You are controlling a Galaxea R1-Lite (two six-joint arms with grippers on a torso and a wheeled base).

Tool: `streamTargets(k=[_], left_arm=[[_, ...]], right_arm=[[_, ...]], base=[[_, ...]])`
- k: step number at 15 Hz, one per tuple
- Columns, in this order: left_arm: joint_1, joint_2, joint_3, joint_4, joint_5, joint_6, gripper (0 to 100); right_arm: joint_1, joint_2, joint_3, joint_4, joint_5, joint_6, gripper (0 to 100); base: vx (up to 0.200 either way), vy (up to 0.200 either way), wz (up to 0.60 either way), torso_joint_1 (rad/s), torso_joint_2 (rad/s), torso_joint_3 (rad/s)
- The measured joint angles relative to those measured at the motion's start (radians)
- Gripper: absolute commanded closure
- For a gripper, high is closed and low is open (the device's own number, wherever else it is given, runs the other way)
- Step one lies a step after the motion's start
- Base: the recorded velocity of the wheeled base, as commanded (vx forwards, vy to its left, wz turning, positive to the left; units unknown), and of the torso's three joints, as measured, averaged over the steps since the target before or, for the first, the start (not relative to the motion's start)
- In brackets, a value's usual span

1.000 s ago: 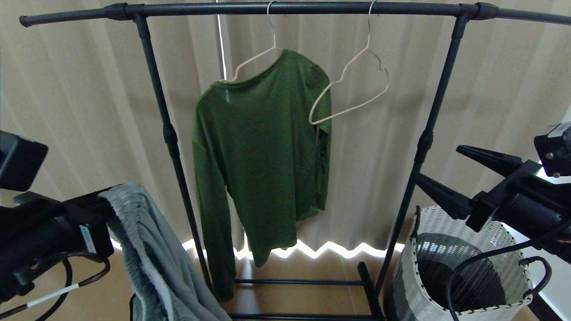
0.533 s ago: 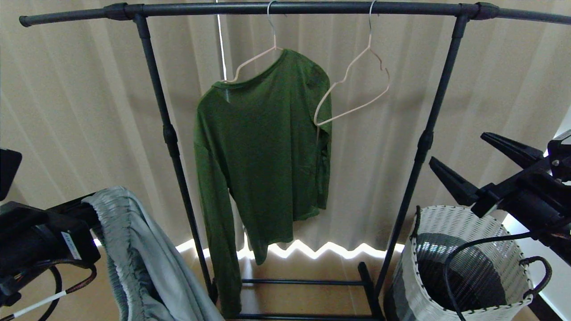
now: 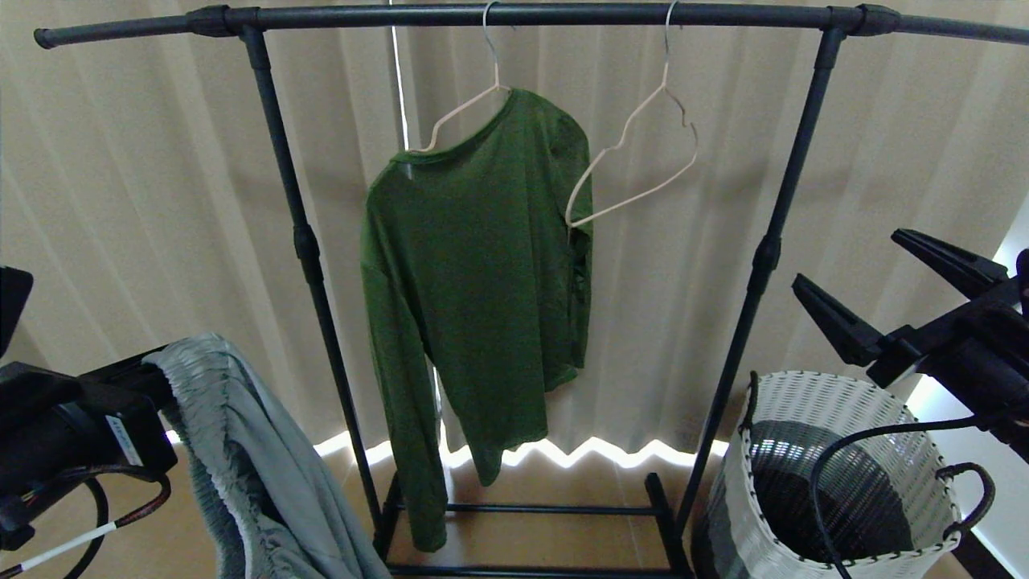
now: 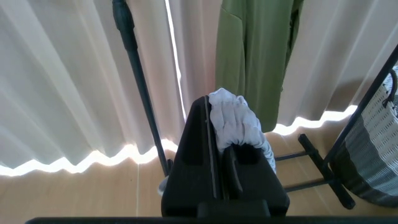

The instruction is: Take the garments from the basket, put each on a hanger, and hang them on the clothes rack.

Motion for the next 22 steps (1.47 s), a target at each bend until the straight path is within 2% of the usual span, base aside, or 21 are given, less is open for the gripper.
streamTargets(k=[5,16,20,22], left_arm=[[0.001,-0.004,0.002,0.001,0.000,0.000,100],[0.017,-0.005,0.003,0.000,0.000,0.001,100],[0.025,-0.006,0.003,0.000,0.000,0.003,100],[0.025,-0.006,0.003,0.000,0.000,0.004,100]], right_arm=[[-0.001,-0.012,-0.001,0.000,0.001,0.000,0],[0.000,-0.023,-0.002,0.003,-0.001,-0.003,0],[-0.025,-0.023,0.028,0.013,-0.007,-0.075,0],[-0.053,-0.027,0.043,0.074,-0.007,-0.092,0]], base=[[0.000,0.000,0.00,0.019,-0.08,-0.062],[0.000,0.000,0.00,0.147,-0.45,-0.297],[0.000,0.000,0.00,0.201,-0.49,-0.292],[0.000,0.000,0.00,0.224,-0.51,-0.295]])
